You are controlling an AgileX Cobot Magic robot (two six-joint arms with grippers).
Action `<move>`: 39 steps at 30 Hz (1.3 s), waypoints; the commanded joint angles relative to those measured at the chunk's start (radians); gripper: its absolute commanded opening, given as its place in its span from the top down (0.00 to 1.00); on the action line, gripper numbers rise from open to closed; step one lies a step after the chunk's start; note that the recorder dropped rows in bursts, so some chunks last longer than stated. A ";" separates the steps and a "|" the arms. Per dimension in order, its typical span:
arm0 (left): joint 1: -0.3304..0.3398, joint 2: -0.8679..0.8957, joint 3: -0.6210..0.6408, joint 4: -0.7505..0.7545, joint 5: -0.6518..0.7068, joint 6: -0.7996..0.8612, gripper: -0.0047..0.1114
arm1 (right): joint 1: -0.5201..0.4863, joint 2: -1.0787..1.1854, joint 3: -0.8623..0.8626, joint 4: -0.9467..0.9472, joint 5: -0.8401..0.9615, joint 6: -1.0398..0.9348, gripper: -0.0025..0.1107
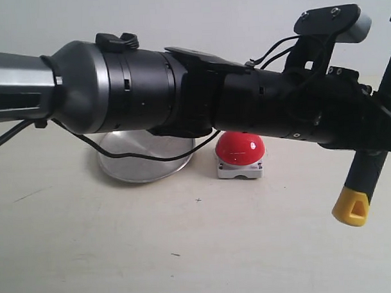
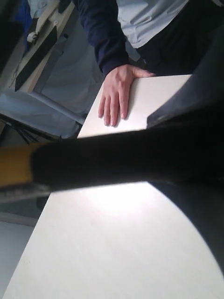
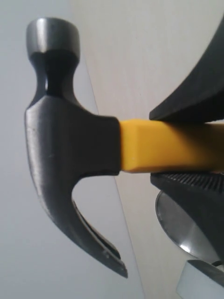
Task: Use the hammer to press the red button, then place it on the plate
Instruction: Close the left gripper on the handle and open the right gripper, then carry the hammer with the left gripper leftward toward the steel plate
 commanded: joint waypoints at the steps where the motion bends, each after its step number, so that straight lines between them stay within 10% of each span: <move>1: -0.005 -0.004 -0.006 -0.001 0.013 -0.004 0.96 | 0.001 -0.011 -0.010 -0.049 -0.044 -0.002 0.98; 7: -0.005 -0.004 -0.006 -0.001 0.005 -0.019 0.96 | 0.001 -0.011 -0.010 -0.068 -0.022 -0.002 0.95; 19: 0.013 -0.046 -0.006 -0.001 -0.058 -0.035 0.96 | 0.001 -0.016 -0.010 -0.062 0.036 -0.031 0.41; 35: 0.013 -0.152 0.033 -0.001 -0.455 -0.120 0.96 | 0.001 -0.181 -0.010 -0.034 0.069 -0.160 0.42; 39: 0.013 -0.255 0.179 0.040 -0.596 -0.120 0.96 | 0.001 -0.305 -0.008 -0.036 0.050 -0.234 0.60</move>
